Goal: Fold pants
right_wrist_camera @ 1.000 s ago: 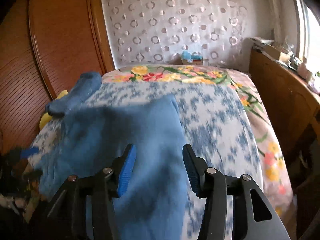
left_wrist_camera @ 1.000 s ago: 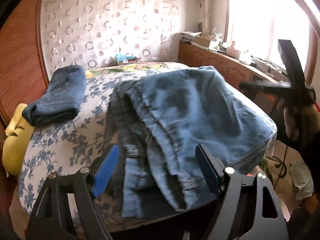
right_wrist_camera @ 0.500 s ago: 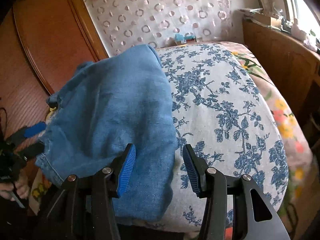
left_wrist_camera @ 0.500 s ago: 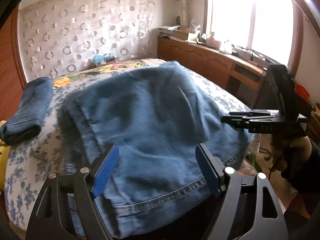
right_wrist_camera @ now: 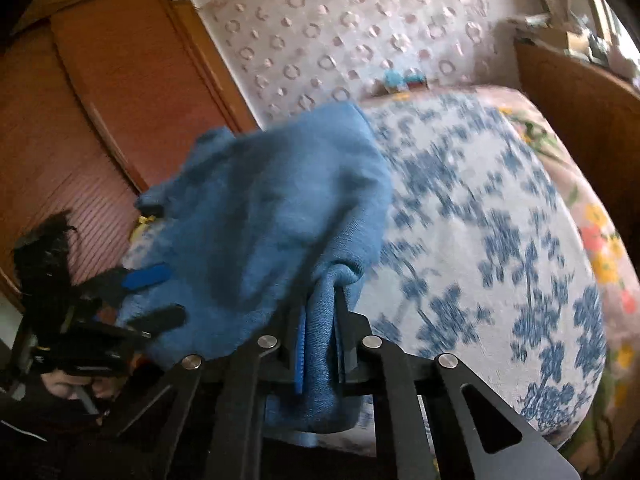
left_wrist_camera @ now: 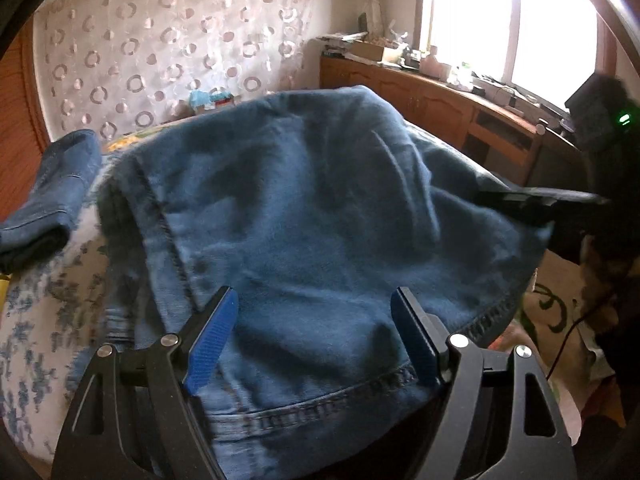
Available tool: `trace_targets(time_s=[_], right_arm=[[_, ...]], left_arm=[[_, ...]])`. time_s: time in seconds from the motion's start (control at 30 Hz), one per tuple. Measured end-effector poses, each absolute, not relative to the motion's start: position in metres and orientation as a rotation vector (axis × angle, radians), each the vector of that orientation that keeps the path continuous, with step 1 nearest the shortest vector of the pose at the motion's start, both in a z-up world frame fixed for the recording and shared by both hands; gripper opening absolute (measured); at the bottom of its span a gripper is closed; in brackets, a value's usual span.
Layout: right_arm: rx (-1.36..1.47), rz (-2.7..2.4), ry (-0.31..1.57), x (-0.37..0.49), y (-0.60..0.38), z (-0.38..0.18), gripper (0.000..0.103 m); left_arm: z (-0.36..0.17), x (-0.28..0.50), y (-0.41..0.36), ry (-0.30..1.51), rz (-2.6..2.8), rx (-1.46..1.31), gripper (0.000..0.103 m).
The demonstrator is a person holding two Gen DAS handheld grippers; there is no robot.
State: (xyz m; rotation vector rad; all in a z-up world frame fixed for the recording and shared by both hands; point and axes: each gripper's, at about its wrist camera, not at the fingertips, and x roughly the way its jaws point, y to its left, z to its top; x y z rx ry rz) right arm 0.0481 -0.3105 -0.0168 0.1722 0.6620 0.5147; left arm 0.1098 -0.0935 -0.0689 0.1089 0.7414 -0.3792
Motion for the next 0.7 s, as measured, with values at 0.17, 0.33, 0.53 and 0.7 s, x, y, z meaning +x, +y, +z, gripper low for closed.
trace_targets(time_s=[0.17,0.33,0.53,0.7], right_arm=[[0.133,0.576,0.563,0.033,-0.287,0.031,0.010],[0.070,0.664,0.502,0.034,-0.236,0.063,0.010],[0.003,0.807,0.500,0.042,-0.145,0.068,0.010],[-0.070,0.900,0.602,0.049,-0.072,0.031,0.010]], left_arm=[[-0.041,0.097,-0.049,0.687,-0.322,0.035,0.079],[-0.006,0.073,0.005,0.609,-0.230,0.009,0.079],[0.008,0.049,0.068,0.570,-0.115,-0.024,0.079],[0.003,0.043,0.108,0.576,-0.050,-0.059,0.079]])
